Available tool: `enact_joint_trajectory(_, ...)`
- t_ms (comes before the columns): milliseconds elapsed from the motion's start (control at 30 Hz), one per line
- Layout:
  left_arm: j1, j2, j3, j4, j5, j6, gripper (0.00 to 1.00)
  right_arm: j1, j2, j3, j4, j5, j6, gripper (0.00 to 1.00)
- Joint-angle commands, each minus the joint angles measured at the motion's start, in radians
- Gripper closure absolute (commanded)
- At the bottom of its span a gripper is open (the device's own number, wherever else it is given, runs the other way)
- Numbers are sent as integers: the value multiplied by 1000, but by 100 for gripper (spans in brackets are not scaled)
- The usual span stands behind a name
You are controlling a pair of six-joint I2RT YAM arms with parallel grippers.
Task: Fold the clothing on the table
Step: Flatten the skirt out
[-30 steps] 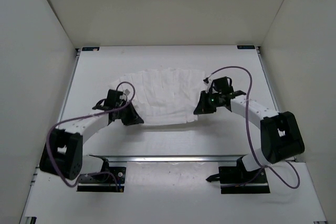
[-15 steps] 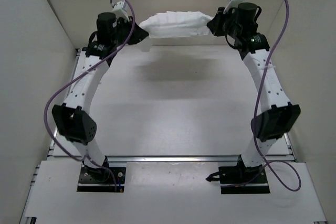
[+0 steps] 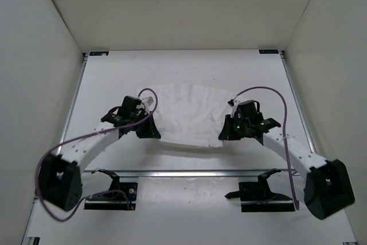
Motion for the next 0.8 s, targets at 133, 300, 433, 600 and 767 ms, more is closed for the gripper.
enact_joint_trajectory(133, 141, -215, 175, -143, -26, -7, 100, -99, -103, 180, 51, -53, 35, 100)
enact_joint_trajectory(300, 172, 50, 269, -13, 20, -48, 100, -226, 169, 367, 85, -95, -31, 100)
enact_joint_trajectory(433, 195, 211, 327, 91, 14, -80, 100, -222, 367, 511, 129, -105, -54, 100)
enact_joint_trajectory(600, 225, 340, 499, 113, 43, -58, 100, -242, 517, 636, 197, -192, -25, 100)
enact_joint_trajectory(767, 207, 412, 820, 44, 22, 1, 100, -240, 589, 1011, 42, -124, -94, 100)
